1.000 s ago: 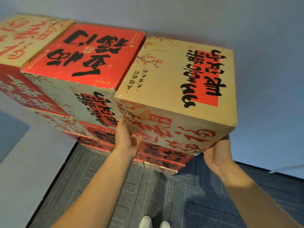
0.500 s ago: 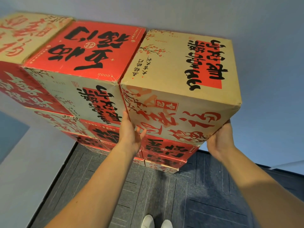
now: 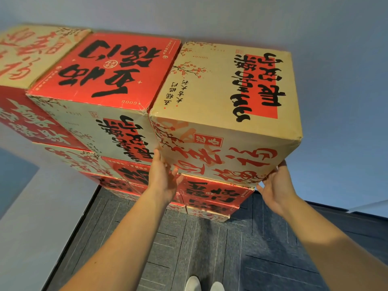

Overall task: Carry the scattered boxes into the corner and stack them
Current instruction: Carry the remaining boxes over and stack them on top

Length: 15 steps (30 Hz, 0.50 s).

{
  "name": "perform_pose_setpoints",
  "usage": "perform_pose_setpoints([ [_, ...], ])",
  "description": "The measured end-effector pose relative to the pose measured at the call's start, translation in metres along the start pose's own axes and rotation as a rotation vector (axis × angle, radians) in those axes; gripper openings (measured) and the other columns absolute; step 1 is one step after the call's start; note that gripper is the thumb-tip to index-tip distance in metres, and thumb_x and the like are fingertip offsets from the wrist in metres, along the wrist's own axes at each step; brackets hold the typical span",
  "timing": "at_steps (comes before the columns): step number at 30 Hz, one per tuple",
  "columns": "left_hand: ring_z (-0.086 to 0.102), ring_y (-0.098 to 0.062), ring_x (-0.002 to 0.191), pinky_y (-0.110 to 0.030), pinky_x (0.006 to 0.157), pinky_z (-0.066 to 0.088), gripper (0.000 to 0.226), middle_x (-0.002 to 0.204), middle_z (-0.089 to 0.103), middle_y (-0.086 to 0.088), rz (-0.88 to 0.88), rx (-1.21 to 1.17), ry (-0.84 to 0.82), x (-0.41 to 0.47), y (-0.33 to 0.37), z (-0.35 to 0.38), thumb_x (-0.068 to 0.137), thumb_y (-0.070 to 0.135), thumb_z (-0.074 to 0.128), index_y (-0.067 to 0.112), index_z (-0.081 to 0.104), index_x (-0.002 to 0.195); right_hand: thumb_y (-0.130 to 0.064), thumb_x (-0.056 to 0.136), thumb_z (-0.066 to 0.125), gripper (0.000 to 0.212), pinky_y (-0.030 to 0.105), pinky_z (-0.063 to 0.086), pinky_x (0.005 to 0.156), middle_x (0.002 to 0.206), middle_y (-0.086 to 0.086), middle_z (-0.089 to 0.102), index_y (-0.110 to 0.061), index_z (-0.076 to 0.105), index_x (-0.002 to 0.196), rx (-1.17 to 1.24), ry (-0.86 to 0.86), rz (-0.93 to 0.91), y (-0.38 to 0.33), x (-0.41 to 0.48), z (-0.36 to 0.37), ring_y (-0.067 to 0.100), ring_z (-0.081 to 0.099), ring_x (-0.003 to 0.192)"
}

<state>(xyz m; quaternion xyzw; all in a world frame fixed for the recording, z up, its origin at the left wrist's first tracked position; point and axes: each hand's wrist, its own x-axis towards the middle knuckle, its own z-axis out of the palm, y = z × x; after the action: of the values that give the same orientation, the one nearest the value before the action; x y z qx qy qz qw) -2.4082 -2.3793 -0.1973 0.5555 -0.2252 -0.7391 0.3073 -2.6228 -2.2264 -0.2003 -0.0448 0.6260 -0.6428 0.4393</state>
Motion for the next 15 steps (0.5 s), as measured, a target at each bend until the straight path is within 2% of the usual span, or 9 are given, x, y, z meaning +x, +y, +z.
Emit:
perform_pose_setpoints([
  [1, 0.057, -0.017, 0.102, -0.045, 0.112, 0.046, 0.066, 0.123, 0.064, -0.005, 0.003, 0.010, 0.007, -0.001, -0.002, 0.001, 0.107, 0.064, 0.034, 0.016, 0.054, 0.149, -0.044, 0.112, 0.031, 0.037, 0.042, 0.049, 0.107, 0.125, 0.000, 0.071, -0.034, 0.066, 0.114, -0.013, 0.004, -0.004, 0.001, -0.003, 0.000, 0.016, 0.061, 0.114],
  [2, 0.057, -0.015, 0.100, -0.044, 0.109, 0.047, 0.066, 0.117, 0.063, -0.003, -0.004, 0.026, 0.016, -0.002, -0.003, 0.001, 0.108, 0.063, 0.034, 0.015, 0.054, 0.148, -0.045, 0.112, 0.031, 0.036, 0.042, 0.049, 0.107, 0.125, -0.001, 0.070, -0.035, 0.066, 0.115, -0.021, 0.008, -0.008, 0.002, -0.006, 0.000, 0.016, 0.061, 0.115],
  [5, 0.059, -0.019, 0.102, -0.049, 0.111, 0.048, 0.067, 0.115, 0.060, -0.003, -0.022, 0.035, 0.015, -0.006, -0.007, 0.002, 0.107, 0.062, 0.035, 0.012, 0.051, 0.149, -0.051, 0.111, 0.030, 0.038, 0.043, 0.048, 0.104, 0.130, -0.003, 0.069, -0.037, 0.064, 0.119, -0.039, 0.020, -0.002, 0.002, -0.012, -0.001, 0.018, 0.058, 0.125],
  [6, 0.060, -0.021, 0.104, -0.050, 0.111, 0.048, 0.067, 0.116, 0.061, -0.004, -0.028, 0.039, 0.007, -0.008, -0.008, 0.003, 0.107, 0.062, 0.035, 0.011, 0.051, 0.149, -0.055, 0.111, 0.029, 0.039, 0.044, 0.045, 0.108, 0.134, -0.004, 0.068, -0.039, 0.063, 0.120, -0.039, 0.021, 0.003, 0.001, -0.014, -0.002, 0.019, 0.056, 0.131],
  [9, 0.062, -0.023, 0.107, -0.048, 0.110, 0.048, 0.067, 0.112, 0.065, -0.008, -0.042, 0.025, -0.006, -0.012, -0.013, 0.003, 0.107, 0.063, 0.036, 0.009, 0.054, 0.142, -0.067, 0.107, 0.023, 0.040, 0.055, 0.021, 0.126, 0.158, -0.009, 0.050, -0.052, 0.055, 0.127, -0.042, 0.026, 0.012, -0.003, -0.015, -0.009, 0.018, 0.038, 0.150],
  [11, 0.059, -0.020, 0.089, -0.045, 0.103, 0.050, 0.062, 0.097, 0.062, -0.007, -0.031, 0.031, 0.034, -0.016, -0.013, 0.002, 0.108, 0.060, 0.036, 0.007, 0.052, 0.136, -0.073, 0.103, 0.021, 0.053, 0.057, 0.011, 0.128, 0.165, -0.010, 0.040, -0.053, 0.047, 0.144, -0.039, 0.013, 0.019, -0.004, -0.015, -0.013, 0.018, 0.030, 0.156],
  [12, 0.055, -0.018, 0.083, -0.045, 0.099, 0.050, 0.061, 0.098, 0.061, -0.008, -0.015, 0.023, 0.057, -0.016, -0.013, 0.001, 0.109, 0.058, 0.037, 0.007, 0.050, 0.139, -0.076, 0.101, 0.020, 0.062, 0.057, 0.010, 0.128, 0.166, -0.010, 0.039, -0.049, 0.042, 0.151, -0.039, 0.002, 0.030, -0.004, -0.014, -0.016, 0.019, 0.028, 0.157],
  [13, 0.052, -0.017, 0.082, -0.045, 0.098, 0.050, 0.064, 0.106, 0.062, -0.008, 0.007, 0.010, 0.075, -0.016, -0.013, 0.001, 0.109, 0.057, 0.038, 0.006, 0.047, 0.147, -0.077, 0.100, 0.020, 0.067, 0.057, 0.010, 0.127, 0.166, -0.010, 0.039, -0.045, 0.040, 0.155, -0.039, -0.010, 0.041, -0.003, -0.012, -0.017, 0.020, 0.027, 0.157],
  [15, 0.050, -0.016, 0.085, -0.046, 0.100, 0.050, 0.064, 0.120, 0.058, -0.001, 0.040, -0.009, 0.079, -0.015, -0.013, 0.002, 0.109, 0.056, 0.039, 0.010, 0.045, 0.153, -0.078, 0.099, 0.020, 0.071, 0.055, 0.015, 0.124, 0.165, -0.010, 0.041, -0.042, 0.040, 0.158, -0.040, -0.040, 0.056, -0.003, -0.013, -0.016, 0.021, 0.027, 0.157],
])
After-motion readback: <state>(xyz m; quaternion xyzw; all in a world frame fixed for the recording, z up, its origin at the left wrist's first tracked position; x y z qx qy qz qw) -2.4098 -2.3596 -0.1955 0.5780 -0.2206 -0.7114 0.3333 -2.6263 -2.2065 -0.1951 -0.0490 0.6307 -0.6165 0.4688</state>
